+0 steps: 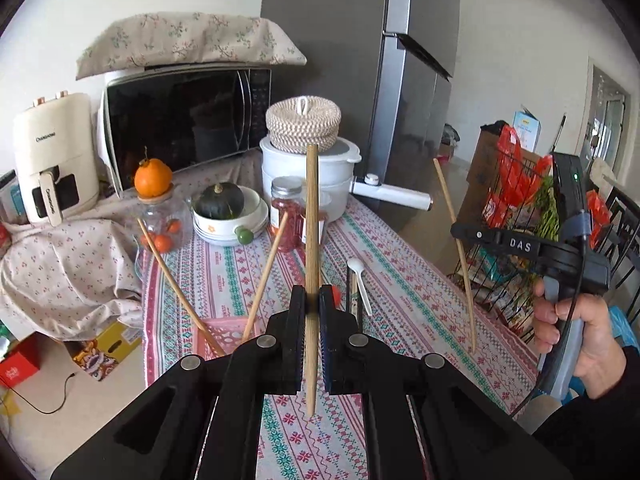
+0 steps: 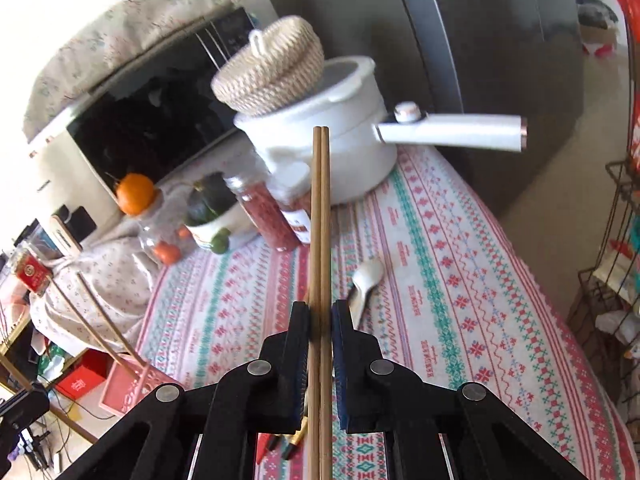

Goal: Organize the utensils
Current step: 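Lower both held chopsticks into the pink basket and open both tools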

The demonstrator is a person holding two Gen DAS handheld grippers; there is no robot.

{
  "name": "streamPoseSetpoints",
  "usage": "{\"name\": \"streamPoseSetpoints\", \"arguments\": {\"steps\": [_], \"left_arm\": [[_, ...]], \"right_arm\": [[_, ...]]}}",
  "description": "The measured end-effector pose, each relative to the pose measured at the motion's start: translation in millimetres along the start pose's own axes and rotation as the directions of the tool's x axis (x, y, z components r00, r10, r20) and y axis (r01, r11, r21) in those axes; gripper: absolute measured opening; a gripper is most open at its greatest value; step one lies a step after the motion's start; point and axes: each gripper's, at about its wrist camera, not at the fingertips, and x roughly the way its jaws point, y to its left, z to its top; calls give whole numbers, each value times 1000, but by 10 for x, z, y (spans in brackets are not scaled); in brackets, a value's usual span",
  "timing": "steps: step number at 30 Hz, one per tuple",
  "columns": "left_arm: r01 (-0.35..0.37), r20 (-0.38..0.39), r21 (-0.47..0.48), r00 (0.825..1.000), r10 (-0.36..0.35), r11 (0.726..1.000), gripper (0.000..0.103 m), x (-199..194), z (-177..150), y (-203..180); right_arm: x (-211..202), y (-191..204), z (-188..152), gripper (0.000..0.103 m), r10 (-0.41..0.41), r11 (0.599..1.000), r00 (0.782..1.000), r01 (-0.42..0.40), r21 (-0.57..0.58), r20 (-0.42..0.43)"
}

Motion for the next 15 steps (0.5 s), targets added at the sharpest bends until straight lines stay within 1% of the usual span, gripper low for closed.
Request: {"name": "streamPoseSetpoints", "arguments": {"steps": [2, 4, 6, 9, 11, 15], "left_arm": [[-15, 57, -16, 998, 16, 1000, 6, -140, 64, 60], [-39, 114, -31, 993, 42, 999, 6, -256, 111, 129], [-71, 166, -43, 983, 77, 997, 6, -337, 140, 209], [-145, 222, -44, 963, 152, 988, 6, -338, 132, 309], [-160, 224, -54, 960, 168, 986, 6, -241, 101, 402], [-180, 179, -60, 966, 188, 982, 6, 82, 13, 552]], "right_arm": [[-95, 91, -12, 8, 25, 1000, 999, -24, -20, 47], [-196, 154, -22, 8, 44, 999, 995, -42, -32, 84], [-244, 214, -23, 8, 56, 998, 992, -51, -45, 116], [-277, 302, -28, 9, 68, 996, 988, -58, -71, 141], [-261, 345, -32, 9, 73, 994, 987, -61, -87, 145], [-228, 425, -69, 9, 77, 992, 985, -60, -111, 156]]}}
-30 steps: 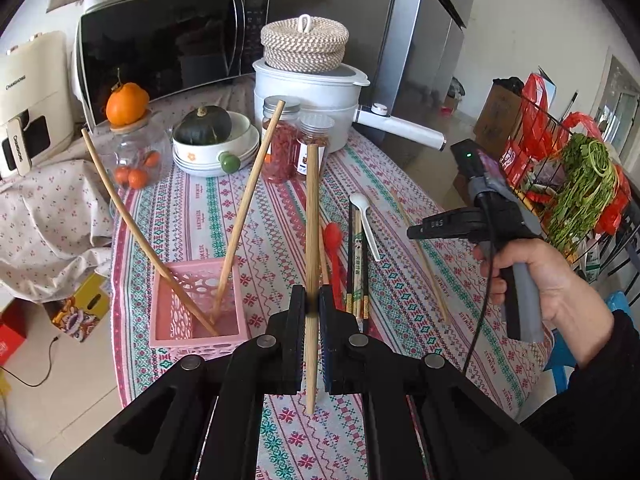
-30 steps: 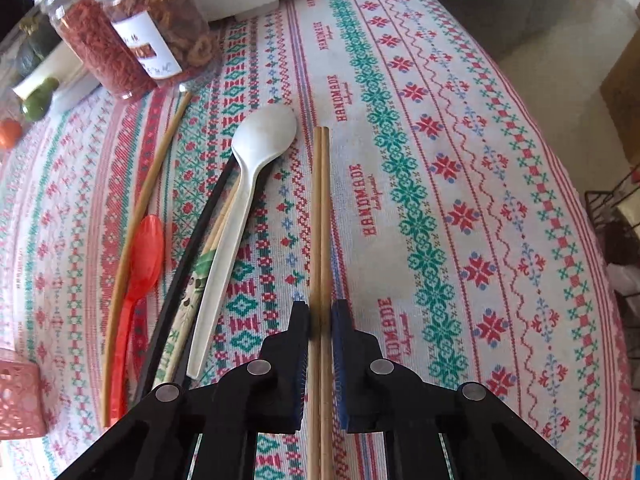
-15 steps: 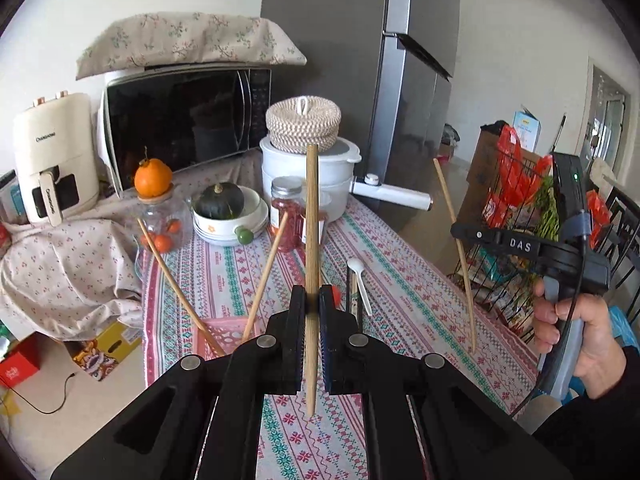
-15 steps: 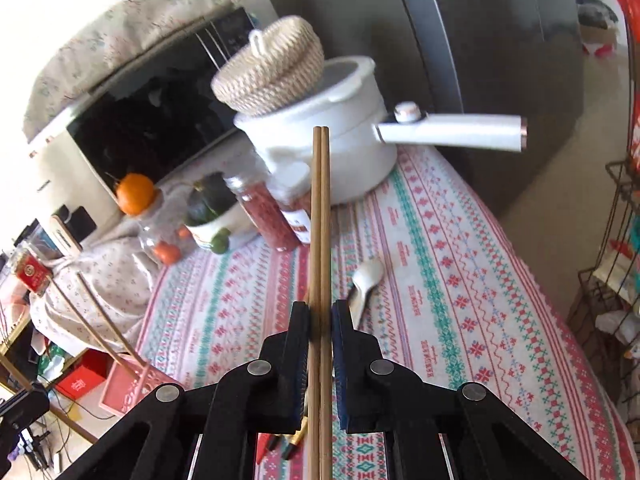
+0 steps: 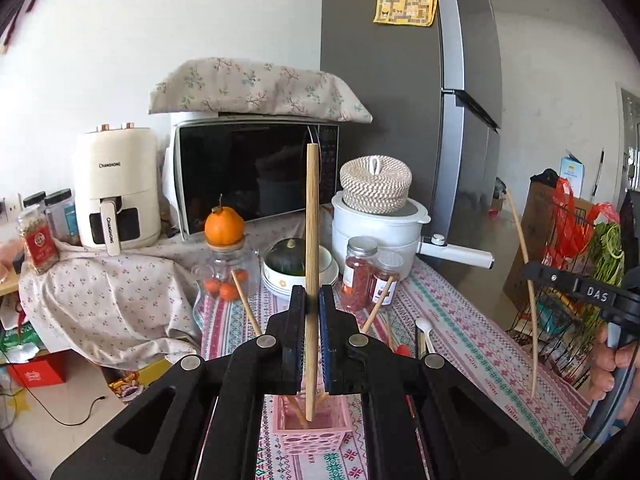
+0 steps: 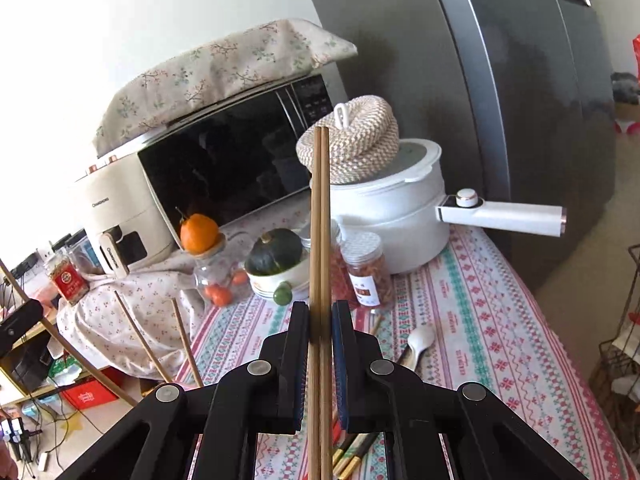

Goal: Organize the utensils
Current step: 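Lower both held chopsticks into the pink basket and open both tools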

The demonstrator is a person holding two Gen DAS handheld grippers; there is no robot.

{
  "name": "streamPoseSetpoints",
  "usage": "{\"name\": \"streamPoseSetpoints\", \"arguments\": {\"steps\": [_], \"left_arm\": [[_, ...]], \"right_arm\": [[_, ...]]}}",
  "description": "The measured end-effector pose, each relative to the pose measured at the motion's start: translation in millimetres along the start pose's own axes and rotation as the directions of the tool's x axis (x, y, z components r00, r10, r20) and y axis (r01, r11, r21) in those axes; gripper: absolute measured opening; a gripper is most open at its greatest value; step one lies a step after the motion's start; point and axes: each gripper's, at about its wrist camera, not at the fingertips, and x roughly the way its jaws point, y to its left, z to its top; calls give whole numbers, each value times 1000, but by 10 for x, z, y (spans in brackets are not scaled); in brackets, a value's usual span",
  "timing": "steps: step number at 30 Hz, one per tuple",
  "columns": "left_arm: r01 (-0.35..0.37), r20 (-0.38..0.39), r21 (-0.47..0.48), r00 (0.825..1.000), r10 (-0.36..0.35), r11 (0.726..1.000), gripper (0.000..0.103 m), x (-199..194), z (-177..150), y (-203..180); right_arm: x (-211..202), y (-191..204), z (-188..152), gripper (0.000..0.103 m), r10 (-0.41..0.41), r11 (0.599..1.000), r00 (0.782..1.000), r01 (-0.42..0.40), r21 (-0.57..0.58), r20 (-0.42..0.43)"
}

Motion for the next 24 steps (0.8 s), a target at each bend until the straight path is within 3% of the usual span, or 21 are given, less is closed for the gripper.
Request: {"name": "streamPoseSetpoints", "arguments": {"steps": [10, 16, 18, 20, 22, 24], "left_arm": [[11, -169, -99, 985, -28, 995, 6, 616, -368, 205], [35, -288, -126, 955, -70, 991, 9, 725, -493, 227], [47, -311, -152, 946, -93, 987, 16, 689, -492, 264], [46, -318, -189, 942, -105, 981, 48, 619, -485, 329], [31, -315, -233, 943, -105, 972, 67, 537, -476, 415], [7, -328, -255, 940, -93, 967, 71, 475, -461, 488]], "right_arm": [[16, 302, -90, 9, 23, 998, 997, -18, -66, 72], [-5, 460, -105, 9, 44, 996, 992, -34, -79, 118], [-27, 509, -107, 9, 53, 996, 990, -43, -75, 131], [-50, 555, -109, 9, 64, 997, 987, -56, -55, 146], [-43, 626, -109, 9, 71, 997, 985, -67, -31, 158], [4, 749, -116, 9, 71, 997, 983, -68, -27, 169]]}}
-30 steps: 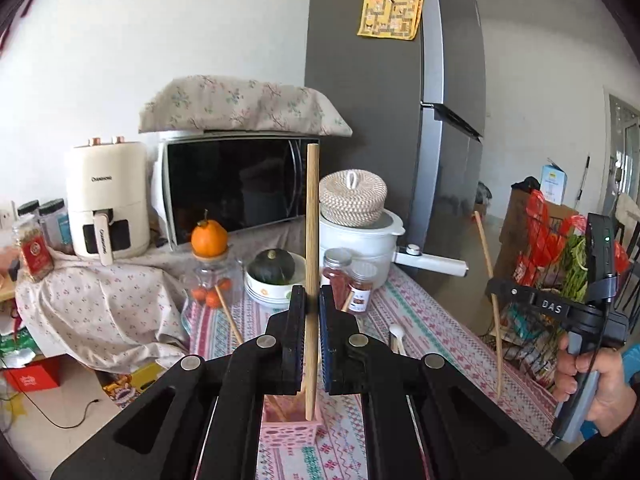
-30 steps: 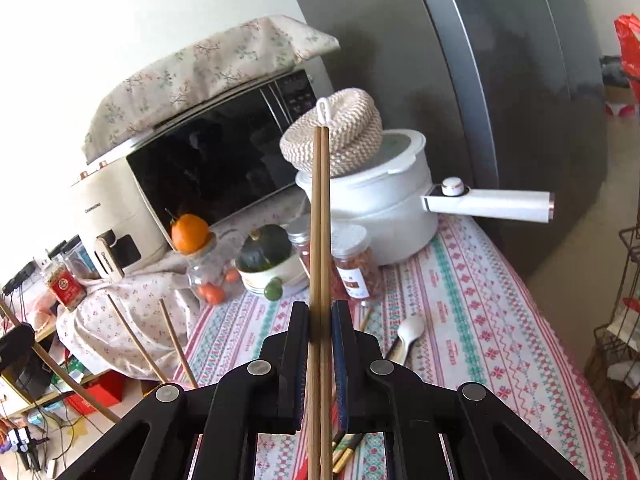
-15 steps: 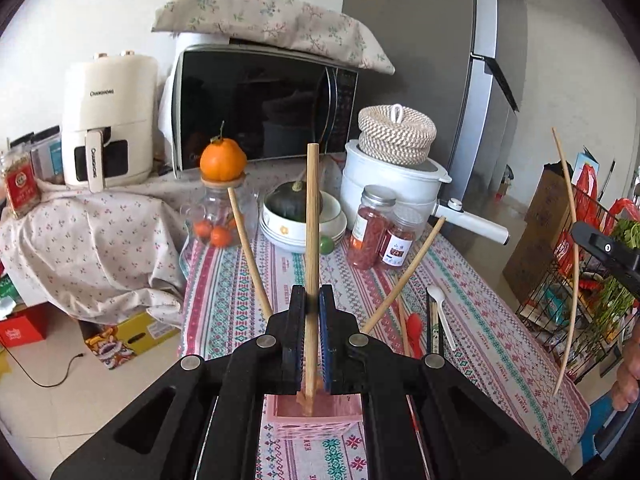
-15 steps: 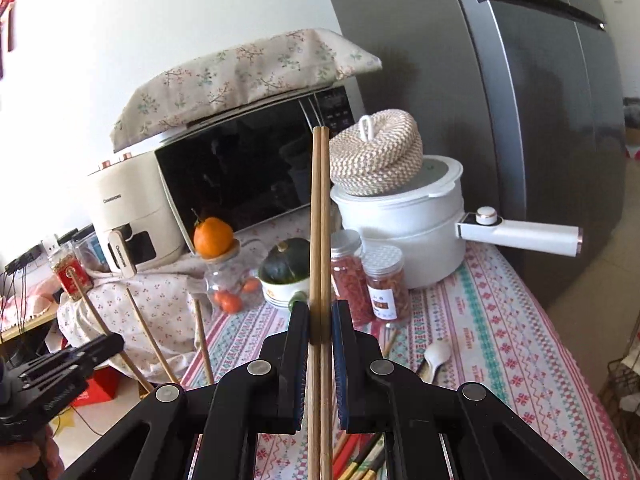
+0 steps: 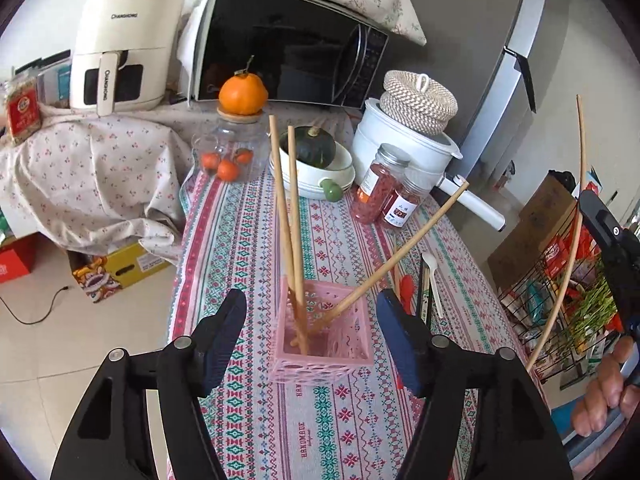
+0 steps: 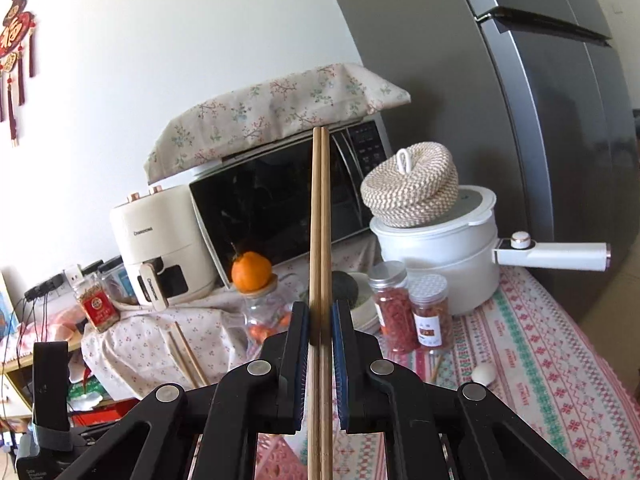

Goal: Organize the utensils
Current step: 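Lower both held chopsticks into the pink basket and open both tools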

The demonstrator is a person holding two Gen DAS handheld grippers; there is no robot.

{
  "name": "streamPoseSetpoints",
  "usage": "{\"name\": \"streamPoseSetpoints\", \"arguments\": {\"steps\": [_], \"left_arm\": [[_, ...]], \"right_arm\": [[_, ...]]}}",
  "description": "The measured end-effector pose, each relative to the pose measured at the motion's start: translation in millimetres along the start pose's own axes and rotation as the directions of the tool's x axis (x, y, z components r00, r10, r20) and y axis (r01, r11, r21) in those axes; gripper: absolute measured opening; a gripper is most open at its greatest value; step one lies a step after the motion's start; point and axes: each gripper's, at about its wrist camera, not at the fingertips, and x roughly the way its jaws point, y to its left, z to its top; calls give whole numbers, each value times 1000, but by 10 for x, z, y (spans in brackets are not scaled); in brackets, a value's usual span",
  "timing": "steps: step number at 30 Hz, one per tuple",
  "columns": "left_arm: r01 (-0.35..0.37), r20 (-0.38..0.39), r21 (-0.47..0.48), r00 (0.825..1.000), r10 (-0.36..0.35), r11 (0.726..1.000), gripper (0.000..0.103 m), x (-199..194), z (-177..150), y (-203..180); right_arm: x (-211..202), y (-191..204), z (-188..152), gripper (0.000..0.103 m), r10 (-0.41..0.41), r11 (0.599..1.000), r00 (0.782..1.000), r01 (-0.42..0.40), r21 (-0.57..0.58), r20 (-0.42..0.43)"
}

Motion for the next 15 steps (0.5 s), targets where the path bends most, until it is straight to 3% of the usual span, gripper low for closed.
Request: {"name": "streamPoseSetpoints", "arguments": {"steps": [9, 15], "left_arm": [[-97, -9, -21, 995, 97, 995, 75, -201, -6, 284], [-120, -25, 8, 992, 120, 993, 76, -178, -24, 401]], "right_arm": [[501, 621, -269, 9, 18, 1000, 998, -19, 1, 62], [724, 811, -482, 9, -49, 996, 983, 60, -58, 175]]}}
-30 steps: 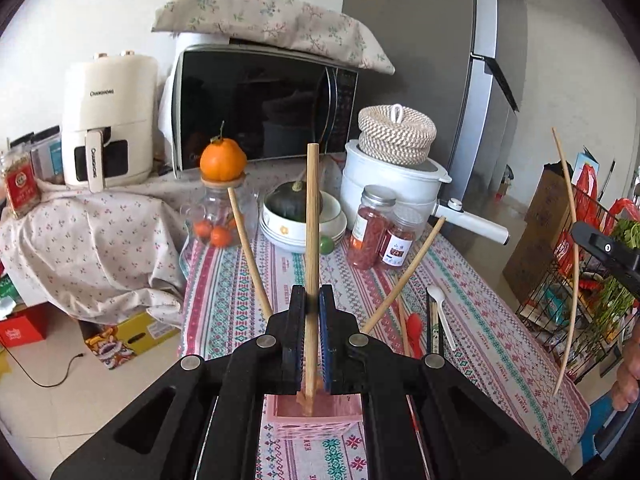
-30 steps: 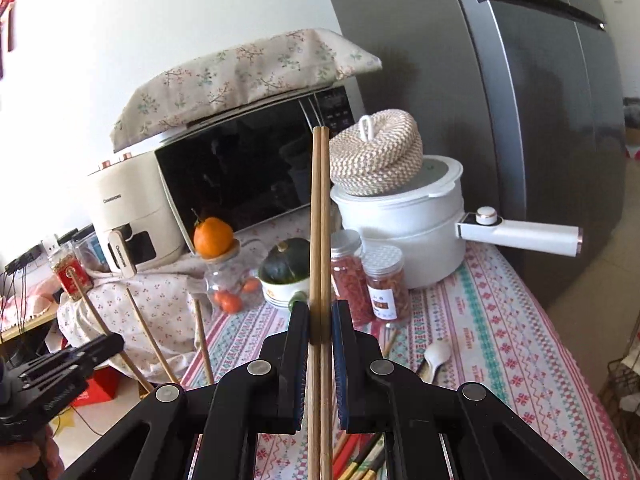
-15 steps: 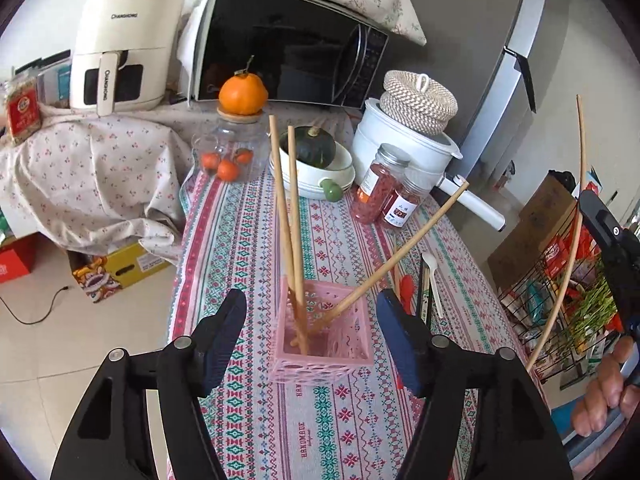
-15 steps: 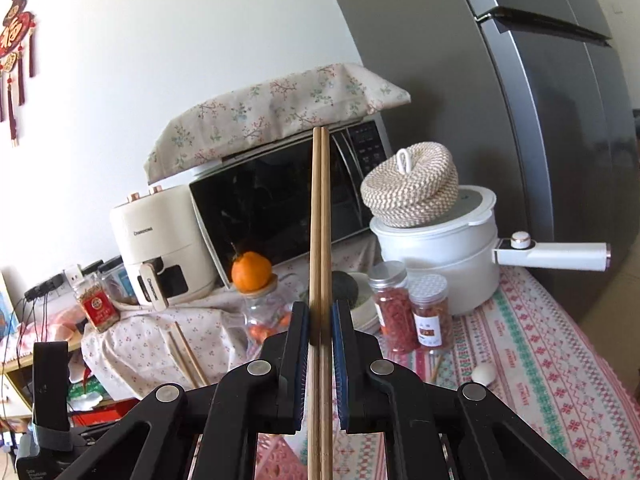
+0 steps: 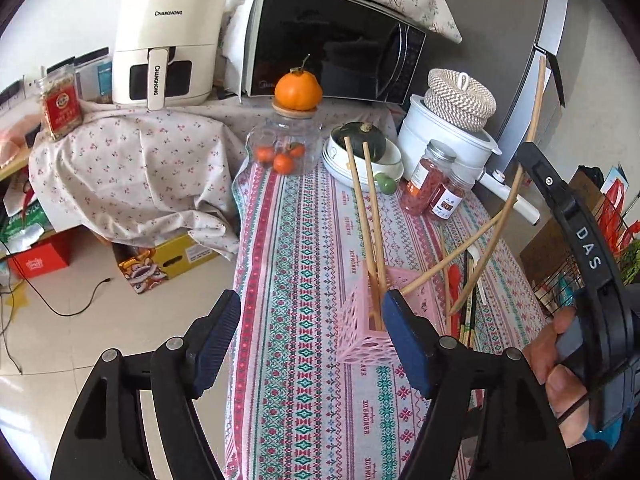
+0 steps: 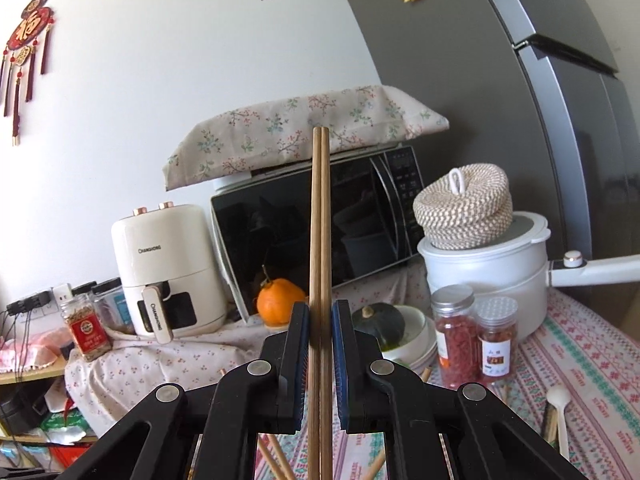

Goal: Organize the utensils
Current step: 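Lower both held chopsticks into the pink basket and open both tools, then move both tools back toward the remaining chopsticks and spoons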

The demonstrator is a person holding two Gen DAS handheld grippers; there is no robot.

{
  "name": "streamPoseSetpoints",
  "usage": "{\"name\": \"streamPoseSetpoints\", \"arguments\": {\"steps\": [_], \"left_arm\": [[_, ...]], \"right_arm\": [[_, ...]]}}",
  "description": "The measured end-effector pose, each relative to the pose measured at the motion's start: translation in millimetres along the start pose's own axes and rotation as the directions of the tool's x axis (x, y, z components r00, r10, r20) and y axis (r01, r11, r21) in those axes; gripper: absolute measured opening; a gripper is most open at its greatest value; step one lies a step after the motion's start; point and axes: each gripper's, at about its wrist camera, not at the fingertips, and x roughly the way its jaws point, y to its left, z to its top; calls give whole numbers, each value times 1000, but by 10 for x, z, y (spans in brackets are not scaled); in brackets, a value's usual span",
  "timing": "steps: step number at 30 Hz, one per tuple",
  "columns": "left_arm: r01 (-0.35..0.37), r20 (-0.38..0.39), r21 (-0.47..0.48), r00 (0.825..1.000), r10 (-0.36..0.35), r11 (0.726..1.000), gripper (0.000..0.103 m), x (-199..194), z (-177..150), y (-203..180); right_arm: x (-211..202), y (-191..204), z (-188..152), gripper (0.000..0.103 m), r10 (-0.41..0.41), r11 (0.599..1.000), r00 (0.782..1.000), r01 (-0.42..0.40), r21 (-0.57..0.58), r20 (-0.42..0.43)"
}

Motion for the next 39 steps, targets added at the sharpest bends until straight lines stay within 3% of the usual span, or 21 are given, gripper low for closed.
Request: {"name": "streamPoseSetpoints", "arguments": {"steps": [6, 11, 14, 17, 27, 28, 32, 39], "left_arm": [[-7, -21, -10, 1000, 7, 1000, 76, 76, 5, 61], [10, -17, 2, 1000, -9, 1000, 76, 87, 12, 12], [30, -24, -2, 999, -30, 1000, 76, 99, 18, -43], [38, -37, -4, 999, -38, 999, 81, 108, 5, -130], [37, -35, 77, 999, -35, 996, 96, -29, -109, -555], [39, -40, 88, 999, -36, 995, 98, -29, -128, -603], [33, -56, 150, 998, -24, 988, 99, -33, -213, -816], [79, -121, 233, 991, -52, 969, 103, 27, -382, -1167]], "right_arm": [[157, 23, -219, 9, -51, 999, 999, 51, 7, 13], [189, -64, -380, 13, -27, 997, 998, 32, 73, -59], [129, -111, -317, 26, -1, 996, 996, 9, 86, -91], [55, -196, -188, 45, 19, 995, 992, -7, 95, -126], [-385, -651, 221, 78, -16, 999, 978, 23, 31, -208], [-421, -711, 249, 83, -26, 999, 976, 32, 24, -218], [-519, -937, 320, 84, -58, 998, 959, 56, -16, -278], [-614, -1437, 296, 92, -144, 988, 907, 156, -2, -397]]}}
